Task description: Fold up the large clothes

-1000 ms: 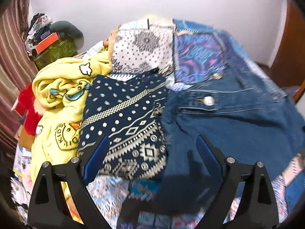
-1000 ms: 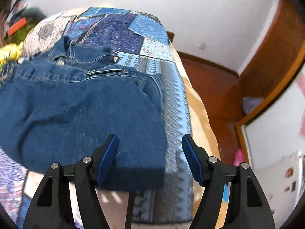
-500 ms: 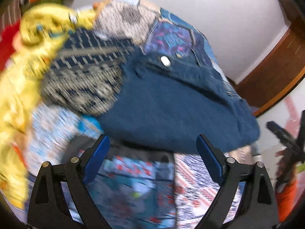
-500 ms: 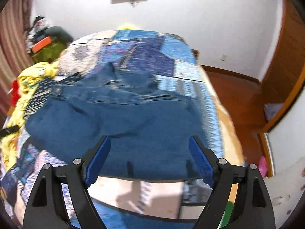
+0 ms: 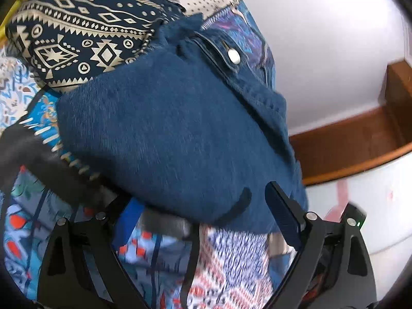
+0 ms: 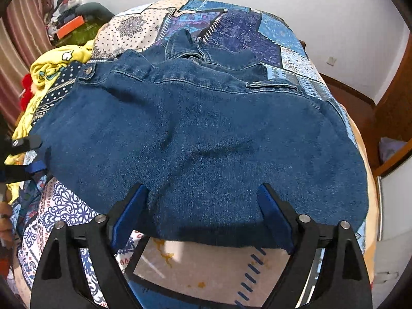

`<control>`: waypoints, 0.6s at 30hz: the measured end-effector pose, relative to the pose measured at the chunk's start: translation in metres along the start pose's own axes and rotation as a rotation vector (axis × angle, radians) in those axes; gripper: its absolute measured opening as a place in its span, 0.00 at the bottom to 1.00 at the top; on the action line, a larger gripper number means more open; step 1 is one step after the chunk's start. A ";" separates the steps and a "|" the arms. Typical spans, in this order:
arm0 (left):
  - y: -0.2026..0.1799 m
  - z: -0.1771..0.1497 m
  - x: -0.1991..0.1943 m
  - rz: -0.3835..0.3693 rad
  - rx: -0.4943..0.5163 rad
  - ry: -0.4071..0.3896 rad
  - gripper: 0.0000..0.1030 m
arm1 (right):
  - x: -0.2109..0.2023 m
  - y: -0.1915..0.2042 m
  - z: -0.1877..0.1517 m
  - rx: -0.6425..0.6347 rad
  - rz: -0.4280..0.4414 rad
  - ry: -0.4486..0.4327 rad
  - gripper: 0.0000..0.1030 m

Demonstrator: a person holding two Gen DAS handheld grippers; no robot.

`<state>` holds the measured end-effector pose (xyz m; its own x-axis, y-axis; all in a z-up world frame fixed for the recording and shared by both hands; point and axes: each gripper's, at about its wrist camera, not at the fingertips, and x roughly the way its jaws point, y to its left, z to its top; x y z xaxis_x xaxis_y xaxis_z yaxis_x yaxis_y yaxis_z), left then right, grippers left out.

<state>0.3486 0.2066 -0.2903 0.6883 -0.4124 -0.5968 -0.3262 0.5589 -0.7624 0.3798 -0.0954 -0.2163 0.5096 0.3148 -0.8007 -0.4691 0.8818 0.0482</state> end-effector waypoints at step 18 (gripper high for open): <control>-0.020 0.029 -0.022 0.056 0.057 -0.201 0.28 | -0.010 0.004 0.006 0.009 0.027 0.071 0.95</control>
<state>0.3584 0.2255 -0.2544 0.7872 -0.2309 -0.5719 -0.3348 0.6188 -0.7107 0.3768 -0.0926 -0.2040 0.4445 0.3127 -0.8394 -0.4748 0.8769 0.0752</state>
